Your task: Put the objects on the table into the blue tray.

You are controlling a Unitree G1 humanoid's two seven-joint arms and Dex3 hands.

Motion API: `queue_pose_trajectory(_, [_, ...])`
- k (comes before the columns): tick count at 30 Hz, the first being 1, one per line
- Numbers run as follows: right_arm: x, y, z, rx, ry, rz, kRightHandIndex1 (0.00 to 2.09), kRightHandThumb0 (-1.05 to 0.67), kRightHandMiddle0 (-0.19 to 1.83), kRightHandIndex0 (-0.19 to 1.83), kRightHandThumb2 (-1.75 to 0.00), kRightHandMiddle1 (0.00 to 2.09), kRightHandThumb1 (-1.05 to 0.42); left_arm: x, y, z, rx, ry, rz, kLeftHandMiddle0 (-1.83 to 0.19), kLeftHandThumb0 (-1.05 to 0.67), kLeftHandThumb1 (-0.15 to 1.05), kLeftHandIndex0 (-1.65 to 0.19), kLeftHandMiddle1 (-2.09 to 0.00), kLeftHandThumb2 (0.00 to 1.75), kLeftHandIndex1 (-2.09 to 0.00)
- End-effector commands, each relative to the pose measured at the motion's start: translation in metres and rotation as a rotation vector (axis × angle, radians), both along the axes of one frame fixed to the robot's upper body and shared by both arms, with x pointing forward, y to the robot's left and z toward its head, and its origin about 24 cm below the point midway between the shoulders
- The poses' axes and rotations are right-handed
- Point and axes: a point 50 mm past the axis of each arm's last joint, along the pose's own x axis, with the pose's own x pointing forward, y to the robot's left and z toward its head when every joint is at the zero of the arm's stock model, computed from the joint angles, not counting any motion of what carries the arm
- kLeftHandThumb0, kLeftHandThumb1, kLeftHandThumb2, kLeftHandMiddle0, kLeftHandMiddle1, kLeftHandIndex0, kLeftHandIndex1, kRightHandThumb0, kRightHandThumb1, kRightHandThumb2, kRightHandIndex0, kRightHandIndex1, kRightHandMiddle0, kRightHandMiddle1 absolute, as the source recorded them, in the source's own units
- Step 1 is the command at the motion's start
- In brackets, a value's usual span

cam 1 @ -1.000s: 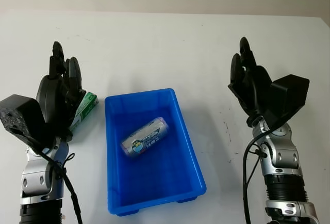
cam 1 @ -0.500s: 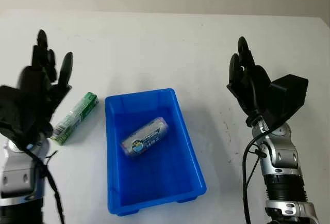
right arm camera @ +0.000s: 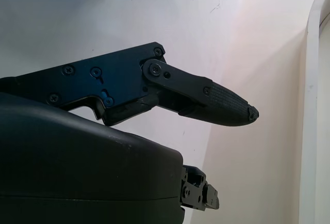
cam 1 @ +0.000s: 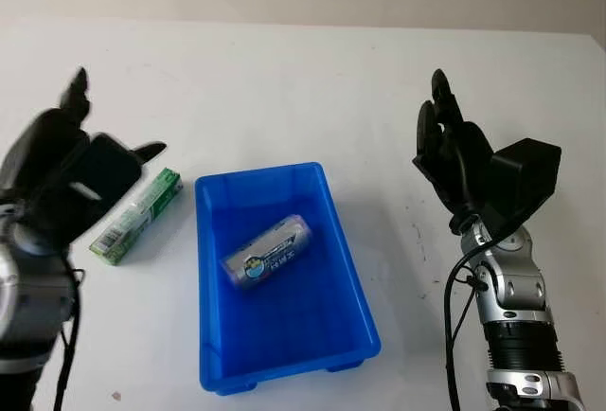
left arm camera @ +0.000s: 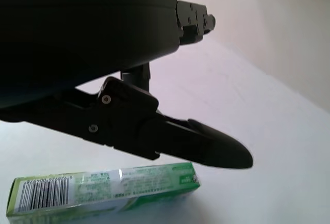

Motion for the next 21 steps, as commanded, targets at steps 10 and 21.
queue_pose_trajectory(10, [-0.004,-0.002,0.004,-0.003,-0.034,0.001,0.0,-0.68,-0.19,-0.19,-0.76,0.0,-1.05,0.001,-0.018,-0.011,-0.027,0.091,-0.015,-0.08,-0.88,1.05,0.06,-0.56,0.22,-0.04])
queue_pose_trajectory(21, [-0.003,-0.003,0.003,-0.005,-0.04,-0.005,0.0,-0.69,-0.19,-0.19,-0.74,0.0,-1.05,-0.002,-0.013,-0.026,0.056,0.14,0.03,0.05,-0.81,1.05,0.05,-0.08,0.14,-0.06])
